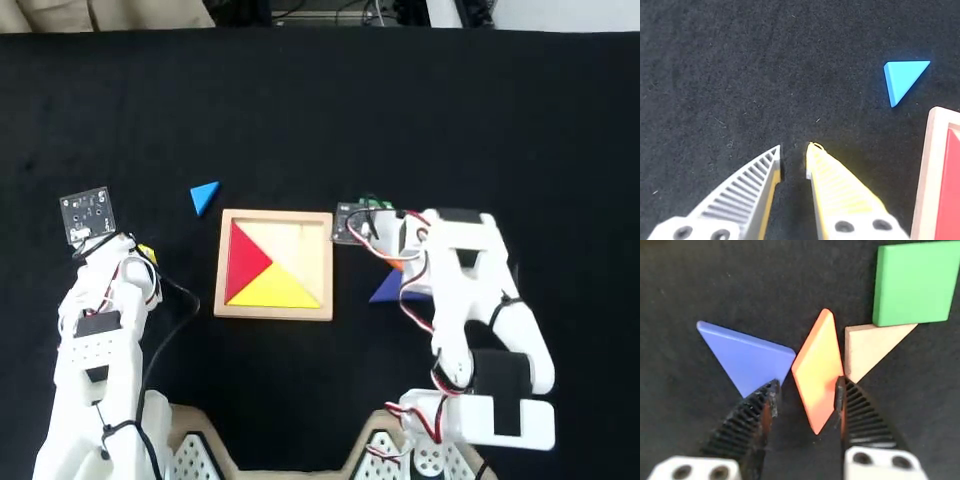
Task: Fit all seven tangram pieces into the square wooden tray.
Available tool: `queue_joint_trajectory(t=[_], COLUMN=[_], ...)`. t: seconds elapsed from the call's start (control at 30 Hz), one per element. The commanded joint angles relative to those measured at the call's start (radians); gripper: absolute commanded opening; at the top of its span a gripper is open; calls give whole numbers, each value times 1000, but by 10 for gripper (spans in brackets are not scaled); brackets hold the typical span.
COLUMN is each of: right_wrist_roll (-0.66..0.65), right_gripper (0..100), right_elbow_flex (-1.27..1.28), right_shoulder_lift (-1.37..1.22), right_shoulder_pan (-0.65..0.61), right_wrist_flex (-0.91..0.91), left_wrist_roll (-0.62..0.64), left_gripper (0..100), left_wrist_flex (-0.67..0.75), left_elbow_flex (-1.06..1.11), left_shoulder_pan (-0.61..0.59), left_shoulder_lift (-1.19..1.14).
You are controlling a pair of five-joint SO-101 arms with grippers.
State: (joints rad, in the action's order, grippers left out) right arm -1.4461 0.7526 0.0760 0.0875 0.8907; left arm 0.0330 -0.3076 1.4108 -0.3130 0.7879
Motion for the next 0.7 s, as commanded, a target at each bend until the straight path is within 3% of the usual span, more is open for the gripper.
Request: queue_joint_trajectory(t=[0.0, 0.23, 0.47, 0.67], right_wrist_roll=[-20, -18, -17, 86], right_gripper=[184, 175, 57, 10], right_elbow_flex=[-27, -38, -70, -91], right_shoulder_lift=[-33, -79, -25, 68], right_shoulder_pan=[26, 21, 21, -2], right_wrist_flex=[-63, -120, -109, 8], left_wrist_roll=[6, 8, 8, 8], left_gripper=[98, 98, 98, 98], left_wrist_flex=[20, 20, 20, 20], left_elbow_flex=[-5, -5, -5, -5], left_shoulder_pan=[13, 13, 13, 13], left_shoulder_lift=[20, 20, 20, 20])
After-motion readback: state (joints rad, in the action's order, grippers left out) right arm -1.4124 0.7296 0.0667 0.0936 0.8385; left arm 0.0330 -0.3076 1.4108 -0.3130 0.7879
